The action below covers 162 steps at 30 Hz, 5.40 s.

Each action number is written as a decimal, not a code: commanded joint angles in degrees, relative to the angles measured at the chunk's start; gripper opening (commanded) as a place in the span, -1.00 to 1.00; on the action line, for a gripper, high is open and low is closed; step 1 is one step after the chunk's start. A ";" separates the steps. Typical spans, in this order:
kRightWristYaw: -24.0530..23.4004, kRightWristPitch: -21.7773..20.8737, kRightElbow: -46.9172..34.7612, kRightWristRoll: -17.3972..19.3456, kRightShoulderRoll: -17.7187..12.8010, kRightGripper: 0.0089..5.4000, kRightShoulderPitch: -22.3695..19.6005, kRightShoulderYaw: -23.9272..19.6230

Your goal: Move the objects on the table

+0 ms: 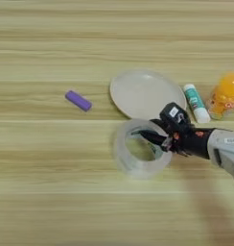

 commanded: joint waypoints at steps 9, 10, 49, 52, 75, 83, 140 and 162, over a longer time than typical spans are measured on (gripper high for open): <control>-3.22 -1.87 -1.26 2.99 -1.36 -0.46 -12.00 -6.86; -3.19 -1.91 -0.49 3.04 -1.41 -0.46 -12.53 -7.01; -11.11 -28.19 68.95 -7.70 7.40 -0.46 -45.94 -3.42; -11.27 -28.99 70.41 -8.15 7.33 -0.46 -45.89 -3.22; -10.64 -28.96 66.13 -7.85 7.89 0.40 -43.21 -3.62; -10.54 -28.74 65.51 -7.73 7.69 0.69 -43.08 -3.81; -12.07 -25.45 53.68 -5.55 7.08 0.99 -38.58 -6.92; -12.29 -27.37 59.26 -5.94 7.64 0.30 -40.03 -6.04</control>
